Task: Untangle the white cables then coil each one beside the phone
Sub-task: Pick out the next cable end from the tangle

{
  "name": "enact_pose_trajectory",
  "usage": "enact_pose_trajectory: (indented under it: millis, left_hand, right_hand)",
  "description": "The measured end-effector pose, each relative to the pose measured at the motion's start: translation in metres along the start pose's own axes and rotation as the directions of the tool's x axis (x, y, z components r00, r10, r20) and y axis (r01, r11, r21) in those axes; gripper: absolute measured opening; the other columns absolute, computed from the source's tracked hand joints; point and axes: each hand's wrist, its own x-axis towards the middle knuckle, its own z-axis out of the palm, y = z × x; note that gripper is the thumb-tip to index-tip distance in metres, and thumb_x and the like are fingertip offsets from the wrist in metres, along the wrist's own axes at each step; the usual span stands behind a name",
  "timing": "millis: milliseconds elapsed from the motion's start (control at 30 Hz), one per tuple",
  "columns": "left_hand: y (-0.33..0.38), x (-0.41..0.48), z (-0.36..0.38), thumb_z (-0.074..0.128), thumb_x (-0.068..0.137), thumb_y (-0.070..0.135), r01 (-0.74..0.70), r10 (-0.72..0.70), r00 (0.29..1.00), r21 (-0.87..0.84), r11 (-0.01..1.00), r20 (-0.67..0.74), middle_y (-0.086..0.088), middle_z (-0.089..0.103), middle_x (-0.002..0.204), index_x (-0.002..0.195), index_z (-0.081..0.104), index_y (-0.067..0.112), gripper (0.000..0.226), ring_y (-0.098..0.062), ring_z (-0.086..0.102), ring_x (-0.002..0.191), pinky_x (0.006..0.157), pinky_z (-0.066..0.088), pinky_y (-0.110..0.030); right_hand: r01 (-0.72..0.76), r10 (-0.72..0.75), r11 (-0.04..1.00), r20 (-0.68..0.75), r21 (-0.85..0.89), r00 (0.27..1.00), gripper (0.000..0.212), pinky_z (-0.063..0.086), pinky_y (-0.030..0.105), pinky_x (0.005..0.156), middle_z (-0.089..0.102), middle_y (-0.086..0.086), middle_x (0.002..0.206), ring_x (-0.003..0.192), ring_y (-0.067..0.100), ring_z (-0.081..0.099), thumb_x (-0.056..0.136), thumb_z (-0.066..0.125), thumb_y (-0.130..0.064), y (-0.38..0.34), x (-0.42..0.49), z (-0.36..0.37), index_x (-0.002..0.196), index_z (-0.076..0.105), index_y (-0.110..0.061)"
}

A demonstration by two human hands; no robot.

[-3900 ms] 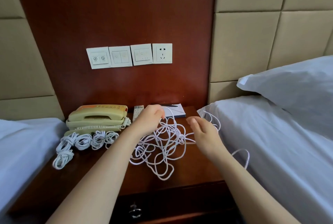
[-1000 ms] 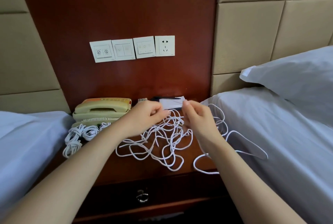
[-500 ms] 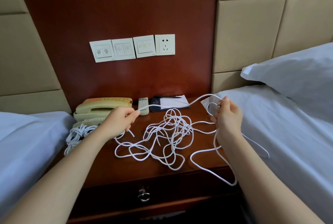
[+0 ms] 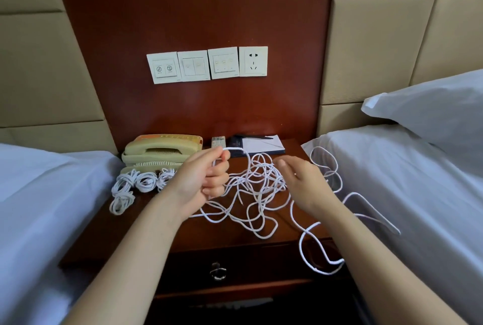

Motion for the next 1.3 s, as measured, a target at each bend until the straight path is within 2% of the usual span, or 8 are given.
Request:
enact_pose_trajectory:
  millis: [133,367,467,567,767,933,1033,1300]
  left_hand:
    - [-0.014,-0.007,0.000,0.033,0.102,0.024,-0.037,0.037,0.999,-0.005,0.999,-0.024,0.010,0.022,0.047,0.075,0.043,0.013,0.030,-0.001,0.016,0.035,0.040,0.007,-0.019]
    - [-0.029,-0.011,-0.016,0.037,0.097,0.028,-0.102,0.095,0.995,-0.248,0.963,-0.041,0.010,0.021,0.048,0.072,0.046,0.016,0.029,-0.001,0.018,0.035,0.036,0.012,-0.016]
    - [-0.036,-0.010,-0.022,0.037,0.098,0.029,-0.095,0.080,0.995,-0.287,0.953,-0.063,0.009,0.022,0.047,0.072,0.046,0.017,0.030,-0.001,0.018,0.034,0.036,0.011,-0.016]
    - [-0.039,-0.011,-0.030,0.037,0.098,0.033,0.010,-0.018,0.999,-0.216,0.976,-0.034,0.009,0.021,0.047,0.066,0.045,0.016,0.038,-0.002,0.017,0.035,0.037,0.010,-0.017]
    - [-0.037,-0.020,-0.035,0.039,0.088,0.046,0.162,-0.149,0.973,-0.060,0.985,0.176,0.008,0.018,0.047,0.052,0.037,0.018,0.046,-0.003,0.015,0.038,0.041,0.009,-0.019]
    - [-0.033,-0.024,-0.030,0.039,0.089,0.037,0.142,-0.076,0.961,-0.240,0.960,0.267,0.009,0.015,0.046,0.049,0.038,0.019,0.043,-0.005,0.010,0.039,0.038,0.011,-0.016]
    - [-0.031,-0.018,-0.026,0.039,0.090,0.035,0.046,0.016,0.989,-0.408,0.912,0.148,0.010,0.019,0.043,0.048,0.040,0.021,0.045,-0.006,0.007,0.039,0.034,0.010,-0.015]
    - [-0.032,0.012,-0.034,0.028,0.103,0.035,-0.181,0.026,0.949,-0.474,0.862,-0.314,0.008,0.019,0.046,0.061,0.031,0.020,0.045,-0.005,0.014,0.035,0.037,0.009,-0.020]
  right_hand:
    - [0.066,-0.099,0.970,0.133,0.232,0.986,0.035,0.035,0.023,0.101,0.056,-0.005,0.128,0.121,0.008,0.047,0.101,0.038,-0.024,-0.025,-0.008,0.016,0.132,0.051,-0.014]
    - [-0.097,-0.024,0.836,0.213,0.541,0.977,0.015,0.049,0.026,0.079,0.064,-0.002,0.084,0.080,0.007,0.063,0.100,0.043,-0.018,-0.039,0.000,0.046,0.105,0.057,-0.018]
    - [-0.172,-0.017,0.739,0.273,0.651,0.962,0.030,0.039,0.031,0.047,0.041,-0.005,0.052,0.043,0.010,0.040,0.102,0.037,-0.017,-0.044,0.003,0.054,0.082,0.058,-0.011]
    - [-0.202,0.018,0.702,0.266,0.683,0.964,0.032,0.019,0.018,0.038,0.025,-0.007,0.050,0.042,0.006,0.020,0.101,0.038,-0.016,-0.046,0.009,0.052,0.075,0.056,-0.011]
    - [-0.352,0.108,0.561,0.355,0.749,0.929,0.026,0.019,0.015,0.036,0.025,-0.009,0.051,0.042,0.004,0.019,0.099,0.042,-0.018,-0.044,0.022,0.046,0.078,0.054,-0.010]
    - [-0.214,0.128,0.797,0.189,0.565,0.974,0.037,0.020,0.020,0.041,0.027,-0.007,0.048,0.042,0.007,0.021,0.100,0.044,-0.026,-0.036,0.024,0.055,0.066,0.052,-0.013]
    - [-0.049,0.010,0.934,0.112,0.353,0.994,0.038,0.018,0.019,0.042,0.028,-0.009,0.045,0.039,0.005,0.022,0.099,0.046,-0.022,-0.038,0.021,0.063,0.062,0.051,-0.014]
    - [0.195,-0.212,0.977,0.473,0.085,0.855,0.028,0.034,0.017,0.056,0.046,-0.008,0.059,0.055,0.000,0.043,0.098,0.042,-0.014,-0.048,0.003,0.080,0.078,0.059,-0.004]
